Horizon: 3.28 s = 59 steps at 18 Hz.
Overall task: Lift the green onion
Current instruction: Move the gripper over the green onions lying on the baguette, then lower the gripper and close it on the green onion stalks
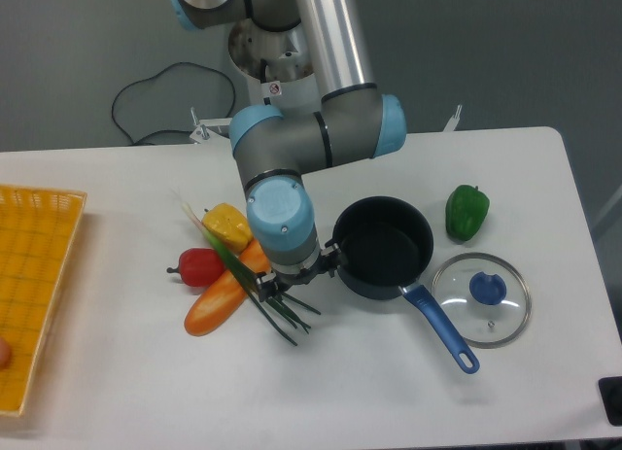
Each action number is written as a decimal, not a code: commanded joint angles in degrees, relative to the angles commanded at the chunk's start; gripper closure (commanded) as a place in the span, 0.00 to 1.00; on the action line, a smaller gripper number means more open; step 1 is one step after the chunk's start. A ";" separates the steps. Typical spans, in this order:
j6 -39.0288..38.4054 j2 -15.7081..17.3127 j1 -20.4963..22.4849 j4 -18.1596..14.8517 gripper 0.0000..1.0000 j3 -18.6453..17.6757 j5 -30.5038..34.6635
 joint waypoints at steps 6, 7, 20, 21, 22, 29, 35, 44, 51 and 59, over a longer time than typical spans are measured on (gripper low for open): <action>-1.41 -0.35 -3.34 0.00 0.00 -0.97 -0.89; -1.84 -0.44 -3.95 0.00 0.00 -0.97 -1.06; -2.46 -3.34 -4.58 0.00 0.00 -1.76 -0.62; -2.38 -3.43 -4.40 0.00 0.00 -1.76 -0.53; -2.29 -3.51 -4.22 0.17 0.00 -1.76 -0.53; -1.59 -4.13 -2.73 0.35 0.06 -0.97 -0.36; -1.06 -4.57 -2.90 0.35 0.19 -0.53 -0.53; 0.35 -5.44 -2.90 0.35 0.30 -0.09 -0.53; -0.35 -6.24 -2.99 0.09 0.79 1.49 -0.36; 0.26 -5.98 -2.55 0.09 1.00 2.28 -0.53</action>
